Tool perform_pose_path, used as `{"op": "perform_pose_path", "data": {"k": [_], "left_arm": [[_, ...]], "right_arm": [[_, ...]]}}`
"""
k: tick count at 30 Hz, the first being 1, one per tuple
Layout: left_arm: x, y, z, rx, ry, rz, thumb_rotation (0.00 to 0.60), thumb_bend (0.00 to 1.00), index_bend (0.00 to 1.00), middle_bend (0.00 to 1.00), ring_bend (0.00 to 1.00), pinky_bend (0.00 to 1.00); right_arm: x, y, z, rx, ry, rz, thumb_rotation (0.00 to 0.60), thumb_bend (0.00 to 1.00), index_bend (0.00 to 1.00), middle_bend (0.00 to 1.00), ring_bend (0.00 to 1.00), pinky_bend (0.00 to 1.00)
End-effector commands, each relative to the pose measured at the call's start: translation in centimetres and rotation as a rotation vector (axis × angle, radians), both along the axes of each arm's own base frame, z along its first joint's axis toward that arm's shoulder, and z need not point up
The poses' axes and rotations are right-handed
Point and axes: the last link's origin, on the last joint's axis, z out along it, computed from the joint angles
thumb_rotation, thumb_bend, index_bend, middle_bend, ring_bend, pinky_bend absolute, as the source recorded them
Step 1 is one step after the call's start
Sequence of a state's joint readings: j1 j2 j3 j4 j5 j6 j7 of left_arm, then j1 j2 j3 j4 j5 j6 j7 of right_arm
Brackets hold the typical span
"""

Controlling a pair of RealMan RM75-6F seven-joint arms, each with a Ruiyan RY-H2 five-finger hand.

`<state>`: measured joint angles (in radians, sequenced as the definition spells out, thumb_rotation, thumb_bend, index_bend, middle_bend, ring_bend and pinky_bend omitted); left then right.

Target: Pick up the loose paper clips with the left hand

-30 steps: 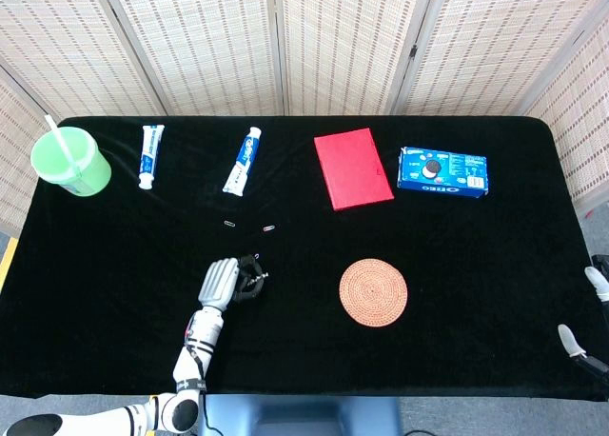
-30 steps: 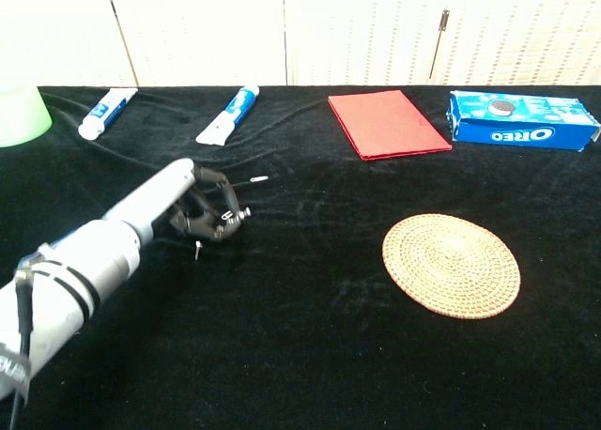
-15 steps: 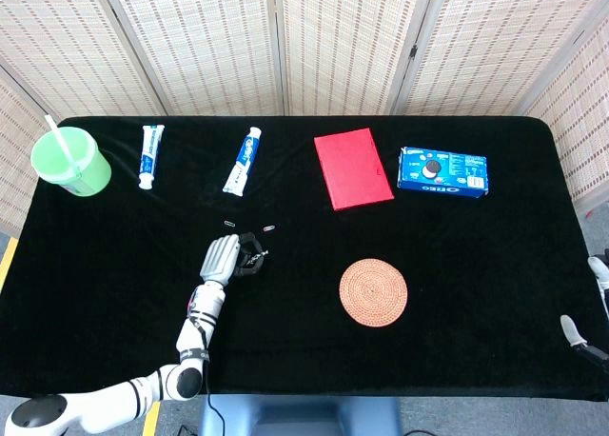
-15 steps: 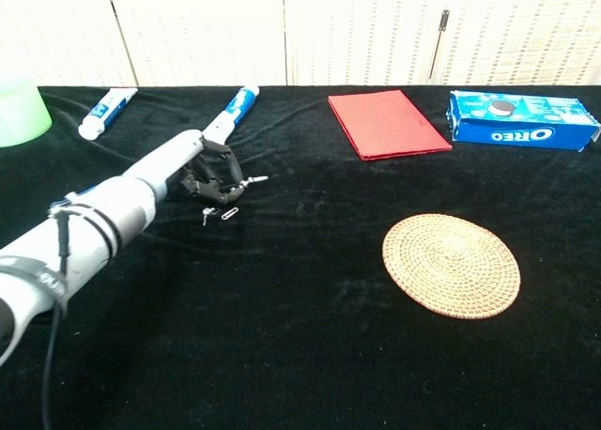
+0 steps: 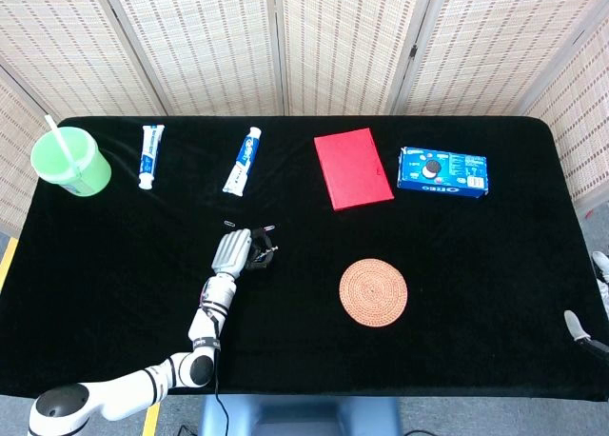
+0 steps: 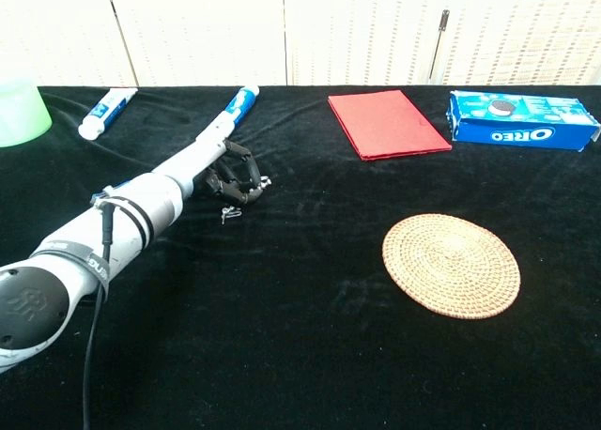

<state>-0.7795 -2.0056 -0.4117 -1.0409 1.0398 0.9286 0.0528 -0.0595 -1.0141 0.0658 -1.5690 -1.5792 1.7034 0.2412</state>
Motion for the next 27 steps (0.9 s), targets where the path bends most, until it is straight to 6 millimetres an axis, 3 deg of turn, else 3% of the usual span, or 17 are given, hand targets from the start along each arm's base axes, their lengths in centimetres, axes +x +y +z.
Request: {"op": "perform_pose_path", "data": {"k": [1, 8, 18, 27], "left_arm": [[-0.1, 0.0, 0.6, 0.035, 0.023, -0.023, 0.6, 0.53, 0.83, 1.0, 1.0, 1.0], [-2.4, -0.1, 4.2, 0.121, 0.202, -0.039, 0.6, 0.53, 0.83, 1.0, 1.0, 1.0], [-7.5, -1.8, 9.4, 0.172, 0.279, 0.087, 0.6, 0.53, 0.83, 1.0, 1.0, 1.0], [-7.6, -3.1, 10.0, 0.168, 0.266, 0.082, 0.6, 0.53, 0.84, 1.0, 1.0, 1.0]], "right_arm": [[0.0, -0.1, -0.1, 0.004, 0.003, 0.0, 0.6, 0.35, 0.0, 0.0, 0.0, 0.0], [0.1, -0.3, -0.4, 0.021, 0.005, 0.006, 0.6, 0.35, 0.0, 0.0, 0.0, 0.0], [0.9, -0.9, -1.2, 0.055, 0.015, 0.04, 0.6, 0.35, 0.0, 0.0, 0.0, 0.0], [1.7, -1.2, -1.9, 0.077, 0.028, 0.063, 0.6, 0.35, 0.0, 0.0, 0.0, 0.0]]}}
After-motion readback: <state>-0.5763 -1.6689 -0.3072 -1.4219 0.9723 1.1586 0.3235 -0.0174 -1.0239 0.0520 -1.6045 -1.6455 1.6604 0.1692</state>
